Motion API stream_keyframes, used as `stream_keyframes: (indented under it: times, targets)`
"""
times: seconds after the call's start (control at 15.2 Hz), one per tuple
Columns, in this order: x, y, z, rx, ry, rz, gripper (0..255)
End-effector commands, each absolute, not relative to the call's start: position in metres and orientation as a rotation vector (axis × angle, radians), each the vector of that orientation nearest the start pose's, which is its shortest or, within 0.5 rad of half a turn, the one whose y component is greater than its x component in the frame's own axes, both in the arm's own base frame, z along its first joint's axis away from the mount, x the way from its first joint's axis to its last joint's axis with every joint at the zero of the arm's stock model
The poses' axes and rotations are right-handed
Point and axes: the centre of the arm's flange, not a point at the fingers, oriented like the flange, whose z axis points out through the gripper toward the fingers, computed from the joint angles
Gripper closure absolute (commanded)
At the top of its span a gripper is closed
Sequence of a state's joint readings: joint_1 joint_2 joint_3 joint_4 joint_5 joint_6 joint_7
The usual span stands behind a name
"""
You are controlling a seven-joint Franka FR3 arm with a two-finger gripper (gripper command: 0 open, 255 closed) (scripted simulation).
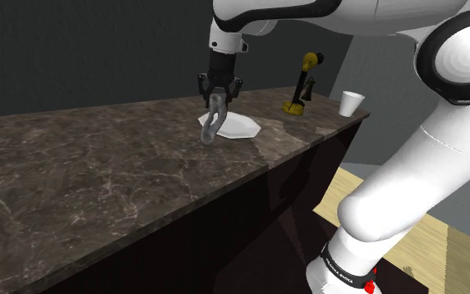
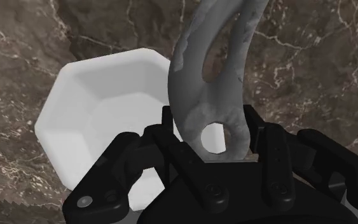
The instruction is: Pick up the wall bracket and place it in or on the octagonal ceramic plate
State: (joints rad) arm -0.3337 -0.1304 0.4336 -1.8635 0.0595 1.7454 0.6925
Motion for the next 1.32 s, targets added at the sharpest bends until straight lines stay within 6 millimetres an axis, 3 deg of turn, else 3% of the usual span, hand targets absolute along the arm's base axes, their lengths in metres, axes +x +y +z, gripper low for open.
stream_keyframes:
  times: [0.0,0.53,0.59,1.25]
  targets:
    - [0.524,0.042,0.562,-2.995,0.935,0.001,255]
    - [0.543,-0.061,0.565,-2.995,0.935,0.001,255]
    - [0.548,-0.086,0.565,-2.995,0.935,0.001,255]
    - [0.548,-0.086,0.513,-2.995,0.935,0.001,255]
